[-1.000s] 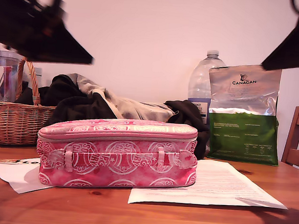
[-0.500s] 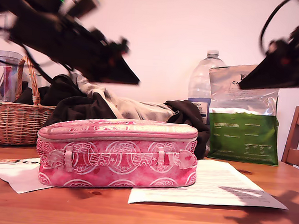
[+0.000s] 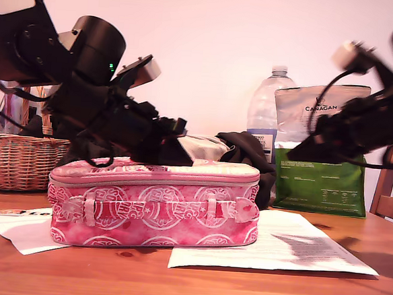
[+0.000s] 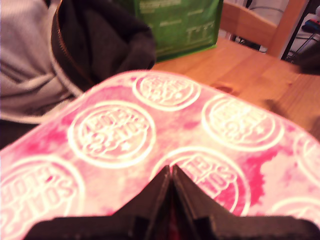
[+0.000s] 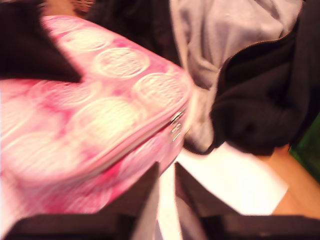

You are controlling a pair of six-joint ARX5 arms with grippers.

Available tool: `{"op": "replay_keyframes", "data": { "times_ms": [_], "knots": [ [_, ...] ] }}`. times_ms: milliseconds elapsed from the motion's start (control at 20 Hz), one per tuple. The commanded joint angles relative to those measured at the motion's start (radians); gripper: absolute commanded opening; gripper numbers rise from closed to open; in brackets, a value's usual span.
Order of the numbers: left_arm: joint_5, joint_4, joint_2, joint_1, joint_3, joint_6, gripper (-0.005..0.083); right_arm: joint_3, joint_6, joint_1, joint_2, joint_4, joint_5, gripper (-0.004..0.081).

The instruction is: Open the zipper in the zip bag in front of you

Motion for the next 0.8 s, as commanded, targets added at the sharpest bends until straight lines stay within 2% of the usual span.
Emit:
{"op": "replay_keyframes", "data": {
  "times_ms": [0,150,300,500,750],
  "knots": [
    [0.002,0.001,0.019,-0.009,-0.005,0.004,-0.0019,0.061,0.005,0.005,0.045,0.006,-0.022,0.0157],
    [0.002,0.0,0.019,-0.009,-0.005,0.004,-0.0019,0.139,0.0,0.025,0.109,-0.049,-0.05,0.0212],
    [0.001,0.0,0.019,-0.009,-0.005,0.005,-0.0019,0.181,-0.01,0.038,0.162,-0.074,-0.05,0.0213],
    [0.001,0.0,0.019,-0.009,-0.005,0.004,-0.0019,0.195,-0.072,0.037,0.215,-0.083,-0.045,0.0213],
    [0.001,0.0,0.019,-0.009,-0.005,0.004,-0.0019,0.195,-0.092,0.038,0.247,-0.062,-0.043,0.0212]
  ]
}}
